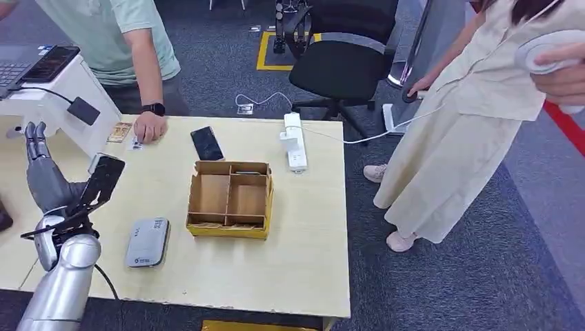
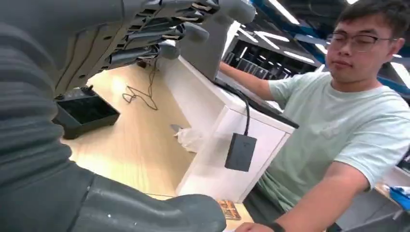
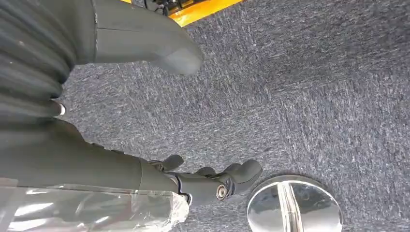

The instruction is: Pass the card to the sensor for recognition and then transmit it.

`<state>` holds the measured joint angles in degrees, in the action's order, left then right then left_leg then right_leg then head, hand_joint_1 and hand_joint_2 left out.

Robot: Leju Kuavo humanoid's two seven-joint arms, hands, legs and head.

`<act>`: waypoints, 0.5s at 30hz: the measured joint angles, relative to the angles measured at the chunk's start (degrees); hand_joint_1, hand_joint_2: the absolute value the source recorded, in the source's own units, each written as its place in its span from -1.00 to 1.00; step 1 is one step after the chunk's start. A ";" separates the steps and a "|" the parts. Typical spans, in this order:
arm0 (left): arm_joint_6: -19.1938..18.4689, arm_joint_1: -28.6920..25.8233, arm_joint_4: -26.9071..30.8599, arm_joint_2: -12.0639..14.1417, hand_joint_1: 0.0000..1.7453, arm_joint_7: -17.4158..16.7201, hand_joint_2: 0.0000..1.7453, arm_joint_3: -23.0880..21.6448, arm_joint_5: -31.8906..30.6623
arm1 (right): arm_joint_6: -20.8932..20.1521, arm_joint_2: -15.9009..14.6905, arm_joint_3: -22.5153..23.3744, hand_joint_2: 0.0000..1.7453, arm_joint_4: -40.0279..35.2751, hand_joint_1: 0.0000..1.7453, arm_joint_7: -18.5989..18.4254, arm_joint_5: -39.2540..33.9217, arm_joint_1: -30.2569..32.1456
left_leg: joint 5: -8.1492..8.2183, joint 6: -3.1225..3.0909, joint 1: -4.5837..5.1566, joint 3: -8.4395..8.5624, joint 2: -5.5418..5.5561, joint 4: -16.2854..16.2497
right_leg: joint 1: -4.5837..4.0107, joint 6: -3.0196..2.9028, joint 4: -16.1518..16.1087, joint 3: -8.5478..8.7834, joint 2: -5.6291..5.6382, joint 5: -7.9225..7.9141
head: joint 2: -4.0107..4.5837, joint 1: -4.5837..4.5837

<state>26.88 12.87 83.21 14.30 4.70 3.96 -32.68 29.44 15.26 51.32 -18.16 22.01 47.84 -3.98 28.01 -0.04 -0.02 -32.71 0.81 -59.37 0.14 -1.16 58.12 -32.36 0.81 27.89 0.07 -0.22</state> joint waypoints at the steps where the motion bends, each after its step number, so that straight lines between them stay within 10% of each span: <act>1: -0.93 -0.66 0.85 0.48 -1.00 0.00 1.00 0.11 -0.74 | -0.11 -0.04 -0.02 1.00 -0.02 -1.00 0.00 -0.02 0.09 | 0.00 0.00 0.00 0.00 0.00 0.00 | 0.00 0.00 0.00 0.00 0.00 0.00 | 0.00 0.04; 15: -4.81 -5.80 6.53 4.72 -1.00 0.13 1.00 1.33 -2.99 | -0.72 -0.15 -0.44 1.00 -0.28 -1.00 0.02 -0.04 0.19 | 0.00 0.00 0.00 -0.01 0.04 0.01 | 0.00 0.00 0.00 0.01 -0.04 0.01 | 0.00 0.04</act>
<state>22.08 7.07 89.75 19.02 4.83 5.29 -35.67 28.72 15.10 50.88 -18.45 22.03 47.80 -3.79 28.01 -0.05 -0.03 -32.72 0.85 -59.37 0.13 -1.16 58.11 -32.35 0.77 27.90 0.07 -0.17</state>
